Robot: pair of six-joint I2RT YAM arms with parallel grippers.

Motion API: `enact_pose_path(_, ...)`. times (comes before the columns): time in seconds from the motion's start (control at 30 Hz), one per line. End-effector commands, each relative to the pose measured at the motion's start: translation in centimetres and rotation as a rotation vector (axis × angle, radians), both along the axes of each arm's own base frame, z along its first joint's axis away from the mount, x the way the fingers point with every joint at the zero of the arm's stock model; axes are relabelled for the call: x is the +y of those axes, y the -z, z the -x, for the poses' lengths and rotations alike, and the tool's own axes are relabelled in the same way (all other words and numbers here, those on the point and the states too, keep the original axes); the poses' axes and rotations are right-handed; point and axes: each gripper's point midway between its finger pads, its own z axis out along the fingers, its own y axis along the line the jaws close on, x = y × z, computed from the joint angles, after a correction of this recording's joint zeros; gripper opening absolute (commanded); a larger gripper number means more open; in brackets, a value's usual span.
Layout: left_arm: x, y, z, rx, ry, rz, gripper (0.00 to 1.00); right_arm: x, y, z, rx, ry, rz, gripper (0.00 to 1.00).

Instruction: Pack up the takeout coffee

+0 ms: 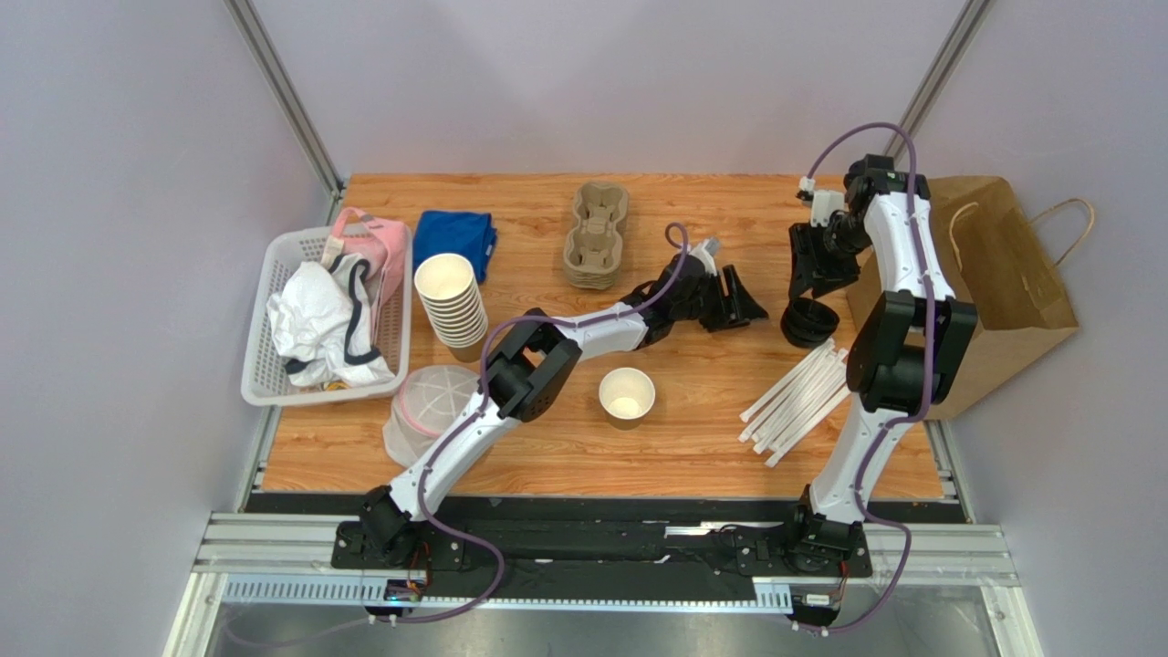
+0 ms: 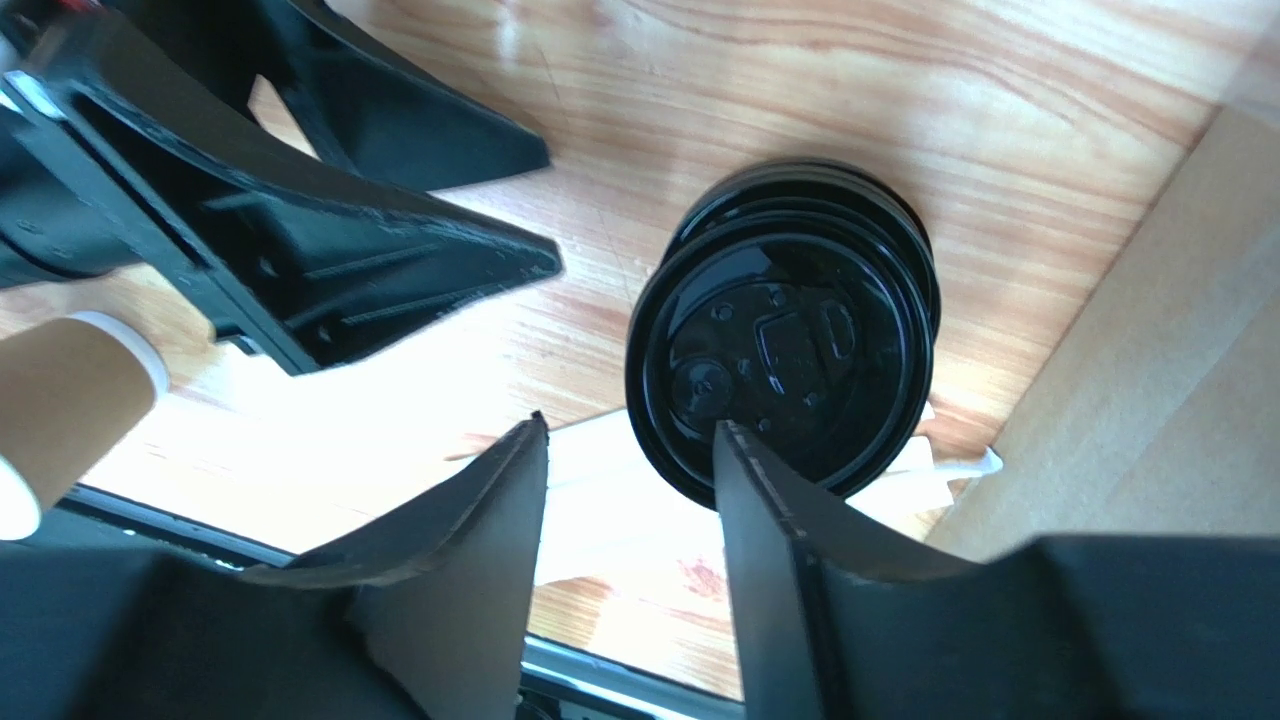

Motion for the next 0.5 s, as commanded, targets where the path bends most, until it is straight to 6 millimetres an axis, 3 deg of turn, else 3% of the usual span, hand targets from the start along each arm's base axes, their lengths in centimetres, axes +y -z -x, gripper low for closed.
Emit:
enact_pose_path(0.0,-0.1,-7.7,-0.4,-0.119,0.009,0.107,0.63,-0.2,0.6,0.3,0.020,-0.032,0.054,0.51)
enact_pose_path(0.47,0.6,-6.7,-0.7,-0.065,0.010,0.106,0.63,-0.1,4.2,0.3,0.082,-0.076,0.115,0.47)
